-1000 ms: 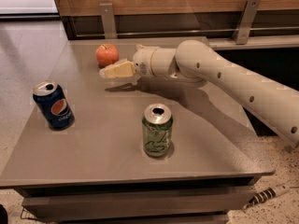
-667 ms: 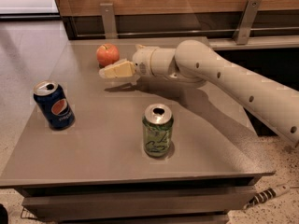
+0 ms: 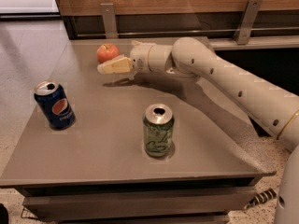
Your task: Pick apple
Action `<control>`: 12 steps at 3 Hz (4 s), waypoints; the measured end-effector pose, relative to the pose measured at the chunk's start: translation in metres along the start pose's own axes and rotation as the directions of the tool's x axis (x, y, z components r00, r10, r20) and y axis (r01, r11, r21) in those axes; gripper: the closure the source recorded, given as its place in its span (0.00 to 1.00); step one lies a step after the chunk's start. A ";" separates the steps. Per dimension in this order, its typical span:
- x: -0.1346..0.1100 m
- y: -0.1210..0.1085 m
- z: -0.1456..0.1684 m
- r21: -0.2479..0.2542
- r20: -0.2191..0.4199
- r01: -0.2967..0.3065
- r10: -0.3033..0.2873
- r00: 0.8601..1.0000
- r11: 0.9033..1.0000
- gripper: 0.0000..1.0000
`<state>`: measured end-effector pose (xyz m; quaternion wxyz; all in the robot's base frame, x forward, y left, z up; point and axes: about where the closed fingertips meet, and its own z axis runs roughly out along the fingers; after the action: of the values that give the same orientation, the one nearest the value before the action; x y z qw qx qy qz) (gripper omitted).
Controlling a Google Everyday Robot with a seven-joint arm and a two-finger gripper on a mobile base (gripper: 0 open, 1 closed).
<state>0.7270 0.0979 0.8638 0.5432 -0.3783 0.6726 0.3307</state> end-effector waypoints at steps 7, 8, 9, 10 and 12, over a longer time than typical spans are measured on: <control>0.009 -0.010 0.049 -0.039 0.067 -0.022 0.024 0.997 0.999 0.58; 0.008 -0.008 0.051 -0.044 0.067 -0.021 0.024 0.997 0.999 0.81; 0.008 -0.006 0.053 -0.048 0.067 -0.021 0.025 0.997 0.999 1.00; 0.008 -0.006 0.053 -0.048 0.067 -0.021 0.025 0.997 0.999 1.00; -0.029 0.000 0.032 -0.103 0.080 -0.002 0.011 0.997 0.995 1.00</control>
Offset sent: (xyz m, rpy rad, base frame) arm 0.0391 0.0202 0.0075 0.0390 -0.0488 0.0522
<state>0.7463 0.1293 0.8861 0.5484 -0.3900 0.6335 0.3817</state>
